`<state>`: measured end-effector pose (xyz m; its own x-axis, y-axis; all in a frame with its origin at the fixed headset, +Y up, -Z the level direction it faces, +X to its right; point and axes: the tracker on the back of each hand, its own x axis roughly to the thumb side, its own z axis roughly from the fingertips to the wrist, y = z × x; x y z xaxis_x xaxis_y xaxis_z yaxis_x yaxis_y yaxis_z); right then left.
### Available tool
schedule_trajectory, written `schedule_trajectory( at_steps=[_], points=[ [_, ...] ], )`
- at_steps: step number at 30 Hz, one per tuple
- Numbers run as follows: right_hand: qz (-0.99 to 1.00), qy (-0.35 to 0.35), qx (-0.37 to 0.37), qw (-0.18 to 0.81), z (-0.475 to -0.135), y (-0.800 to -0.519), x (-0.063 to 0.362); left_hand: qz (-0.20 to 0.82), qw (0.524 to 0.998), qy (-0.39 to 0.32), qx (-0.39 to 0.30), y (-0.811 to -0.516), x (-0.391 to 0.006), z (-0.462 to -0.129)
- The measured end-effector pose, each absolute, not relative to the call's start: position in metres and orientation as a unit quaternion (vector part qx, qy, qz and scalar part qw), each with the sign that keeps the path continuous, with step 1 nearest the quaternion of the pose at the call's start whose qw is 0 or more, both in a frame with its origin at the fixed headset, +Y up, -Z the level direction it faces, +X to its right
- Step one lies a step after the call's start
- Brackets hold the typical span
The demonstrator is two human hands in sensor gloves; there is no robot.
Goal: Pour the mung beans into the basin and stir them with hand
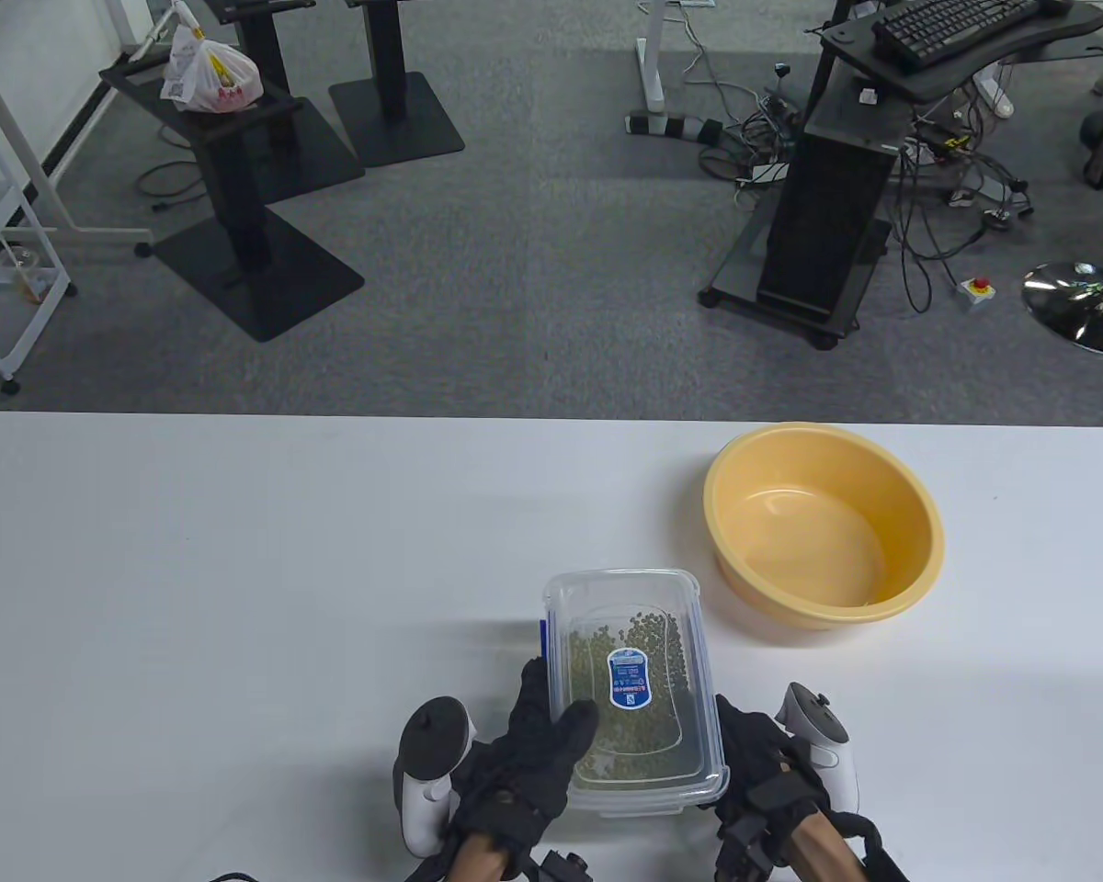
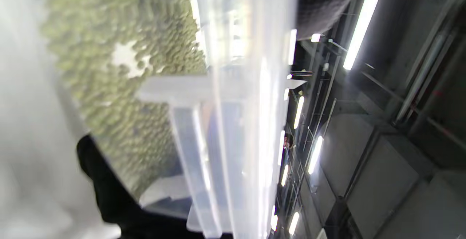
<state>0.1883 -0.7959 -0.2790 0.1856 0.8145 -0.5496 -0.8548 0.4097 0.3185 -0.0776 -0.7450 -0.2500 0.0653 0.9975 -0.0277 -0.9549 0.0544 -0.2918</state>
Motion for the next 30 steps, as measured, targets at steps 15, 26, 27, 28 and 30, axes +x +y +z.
schedule_trajectory(
  at_steps=[15, 26, 27, 28, 30],
  points=[
    [0.617, 0.199, -0.067, 0.758, -0.286, -0.779, 0.212, 0.753, 0.625, -0.162, 0.127, -0.684, -0.108, -0.24],
    [0.595, 0.2, -0.046, 0.777, -0.29, -0.77, 0.226, 0.752, 0.609, 0.228, 0.108, -0.774, -0.298, -0.255],
    [0.596, 0.2, -0.045, 0.776, -0.29, -0.769, 0.226, 0.735, 0.619, 0.26, 0.098, -0.782, -0.314, -0.251],
    [0.596, 0.201, -0.045, 0.776, -0.29, -0.769, 0.225, 0.716, 0.626, 0.292, 0.108, -0.785, -0.323, -0.248],
    [0.594, 0.203, -0.044, 0.778, -0.289, -0.77, 0.225, 0.665, 0.652, 0.339, 0.134, -0.79, -0.343, -0.243]
  ],
)
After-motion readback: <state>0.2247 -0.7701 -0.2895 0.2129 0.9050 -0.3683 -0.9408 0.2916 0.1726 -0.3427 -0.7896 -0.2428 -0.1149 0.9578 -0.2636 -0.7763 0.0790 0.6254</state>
